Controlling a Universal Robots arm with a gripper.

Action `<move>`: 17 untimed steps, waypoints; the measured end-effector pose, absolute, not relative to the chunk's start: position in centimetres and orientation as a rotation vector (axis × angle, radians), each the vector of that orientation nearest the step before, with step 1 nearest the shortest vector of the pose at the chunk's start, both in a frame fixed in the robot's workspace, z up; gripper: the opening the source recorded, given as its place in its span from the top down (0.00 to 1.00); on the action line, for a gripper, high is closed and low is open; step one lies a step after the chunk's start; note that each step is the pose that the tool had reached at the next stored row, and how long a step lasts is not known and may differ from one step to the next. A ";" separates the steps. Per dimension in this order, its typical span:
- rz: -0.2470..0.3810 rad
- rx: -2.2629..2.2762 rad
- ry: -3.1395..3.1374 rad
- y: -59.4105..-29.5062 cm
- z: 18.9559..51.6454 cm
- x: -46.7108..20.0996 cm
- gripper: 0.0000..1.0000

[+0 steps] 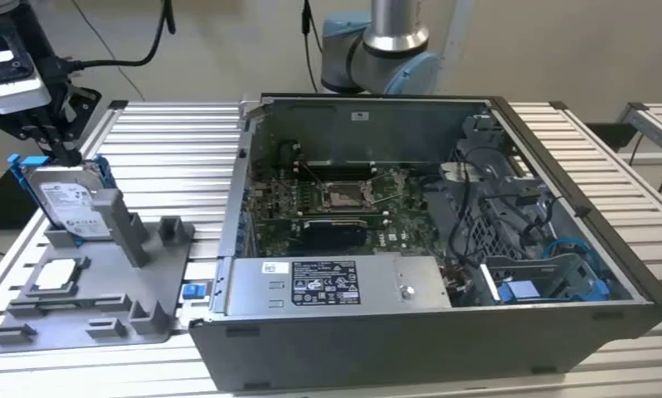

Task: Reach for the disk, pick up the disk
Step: 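Reach for the disk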

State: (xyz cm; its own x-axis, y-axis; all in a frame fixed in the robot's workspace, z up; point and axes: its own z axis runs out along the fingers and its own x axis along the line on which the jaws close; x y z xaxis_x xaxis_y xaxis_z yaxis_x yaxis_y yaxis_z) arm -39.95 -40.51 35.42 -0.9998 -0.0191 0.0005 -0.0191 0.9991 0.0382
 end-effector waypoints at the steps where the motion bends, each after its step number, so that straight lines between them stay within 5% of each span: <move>1: -0.060 0.030 -3.140 -40.5 35.4 -39.9 1.00; 17: -0.060 0.032 -3.140 -37.5 35.2 -44.0 1.00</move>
